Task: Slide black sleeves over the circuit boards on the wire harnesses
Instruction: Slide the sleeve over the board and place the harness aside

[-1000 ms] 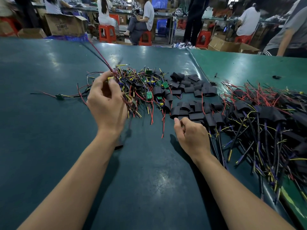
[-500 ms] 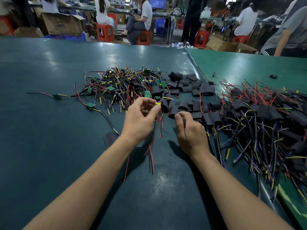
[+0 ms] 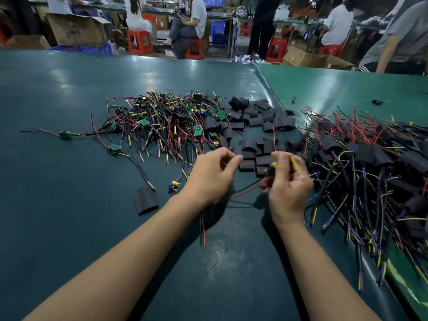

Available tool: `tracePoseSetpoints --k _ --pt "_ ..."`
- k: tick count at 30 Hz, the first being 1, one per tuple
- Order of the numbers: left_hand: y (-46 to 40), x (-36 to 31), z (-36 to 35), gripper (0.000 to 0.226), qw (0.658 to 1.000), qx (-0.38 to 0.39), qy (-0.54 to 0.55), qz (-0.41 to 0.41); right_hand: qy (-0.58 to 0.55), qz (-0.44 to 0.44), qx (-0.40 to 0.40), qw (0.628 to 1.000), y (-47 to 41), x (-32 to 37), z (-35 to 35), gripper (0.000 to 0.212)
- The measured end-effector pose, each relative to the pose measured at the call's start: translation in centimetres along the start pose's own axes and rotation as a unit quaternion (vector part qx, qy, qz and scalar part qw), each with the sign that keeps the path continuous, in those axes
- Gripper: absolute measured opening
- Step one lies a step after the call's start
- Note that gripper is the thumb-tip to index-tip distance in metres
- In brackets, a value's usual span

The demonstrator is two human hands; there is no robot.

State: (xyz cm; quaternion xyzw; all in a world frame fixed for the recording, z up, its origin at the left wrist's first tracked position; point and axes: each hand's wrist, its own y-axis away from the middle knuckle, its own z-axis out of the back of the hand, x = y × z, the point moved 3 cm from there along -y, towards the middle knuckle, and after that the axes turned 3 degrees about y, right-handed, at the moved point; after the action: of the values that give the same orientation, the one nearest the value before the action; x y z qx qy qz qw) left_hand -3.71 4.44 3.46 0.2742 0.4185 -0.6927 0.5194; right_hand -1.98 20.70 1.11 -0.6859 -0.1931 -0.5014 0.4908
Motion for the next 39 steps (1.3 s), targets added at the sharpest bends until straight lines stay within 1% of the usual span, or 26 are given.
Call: tracePoseSetpoints --k 2,3,5,7,9,10,12,14,16,17,19,21,23,24,26,27,28,33,37,39 --pt "-1.9 0.0 -0.2 0.024 0.993 0.022 -0.105 -0.044 -0.074 -0.061 -0.053 0.994 -0.6 -0.2 0.7 0.018" --pt "-2.9 0.1 -0.6 0.031 0.987 0.044 -0.147 -0.052 -0.088 -0.071 -0.068 0.991 -0.9 -0.2 1.1 0.018" --pt "-4.3 0.4 -1.8 0.043 0.972 0.097 -0.21 -0.043 -0.1 -0.076 -0.075 0.989 -1.2 -0.2 1.3 0.017" --pt "-4.8 0.7 -3.0 0.04 0.945 0.131 -0.296 -0.042 -0.107 -0.074 -0.067 0.989 -1.2 -0.1 1.3 0.016" --pt "-4.3 0.9 -3.5 0.037 0.921 0.128 -0.363 -0.053 -0.109 -0.072 -0.062 0.989 -1.2 0.0 1.3 0.015" --pt "-3.9 1.0 -3.4 0.035 0.919 0.111 -0.374 -0.058 -0.111 -0.074 -0.064 0.989 -1.3 0.1 1.4 0.014" --pt "-3.1 1.2 -2.7 0.027 0.93 0.077 -0.355 -0.059 -0.128 -0.092 -0.072 0.985 -1.4 0.3 1.6 0.014" --pt "-2.5 1.4 -1.7 0.021 0.951 0.069 -0.301 -0.037 -0.16 -0.122 -0.066 0.977 -1.4 0.5 1.5 0.015" --pt "-2.1 1.5 -0.7 0.016 0.963 0.06 -0.262 -0.009 -0.186 -0.141 -0.045 0.971 -1.4 0.9 1.3 0.02" --pt "-1.9 1.5 -0.2 0.016 0.966 0.059 -0.252 0.004 -0.184 -0.143 -0.031 0.972 -1.3 1.0 1.2 0.019" --pt "-1.7 1.6 0.6 0.029 0.97 0.065 -0.234 0.032 -0.169 -0.13 -0.011 0.977 -1.2 1.3 0.9 0.011" --pt "-1.4 1.7 1.3 0.039 0.969 0.072 -0.233 0.045 -0.164 -0.121 -0.008 0.979 -1.1 1.4 0.8 0.017" --pt "-1.0 1.7 2.0 0.038 0.967 0.058 -0.249 0.018 -0.161 -0.117 -0.005 0.98 -1.0 1.5 0.9 0.02" --pt "-0.7 1.8 2.6 0.036 0.973 0.026 -0.229 -0.007 -0.161 -0.115 -0.002 0.98 -1.0 1.6 1.0 0.02" --pt "0.4 2.2 4.1 0.033 0.99 -0.065 -0.119 -0.048 -0.176 -0.122 -0.001 0.977 -1.0 1.7 1.0 0.021" --pt "1.1 2.6 4.8 0.034 0.991 -0.101 -0.064 -0.067 -0.185 -0.132 -0.002 0.974 -1.0 1.6 0.9 0.022" --pt "1.9 3.1 5.4 0.035 0.989 -0.122 -0.024 -0.084 -0.194 -0.143 -0.001 0.97 -0.9 1.5 0.7 0.022" --pt "3.8 4.4 6.2 0.035 0.981 -0.152 0.058 -0.106 -0.217 -0.169 0.021 0.961 -1.0 1.4 -0.2 0.023" --pt "3.5 4.7 5.9 0.039 0.985 -0.127 0.06 -0.101 -0.214 -0.173 0.031 0.961 -1.1 1.1 -0.1 0.02" --pt "3.6 5.0 5.7 0.04 0.987 -0.113 0.054 -0.099 -0.216 -0.171 0.023 0.961 -1.1 1.1 -0.1 0.019"
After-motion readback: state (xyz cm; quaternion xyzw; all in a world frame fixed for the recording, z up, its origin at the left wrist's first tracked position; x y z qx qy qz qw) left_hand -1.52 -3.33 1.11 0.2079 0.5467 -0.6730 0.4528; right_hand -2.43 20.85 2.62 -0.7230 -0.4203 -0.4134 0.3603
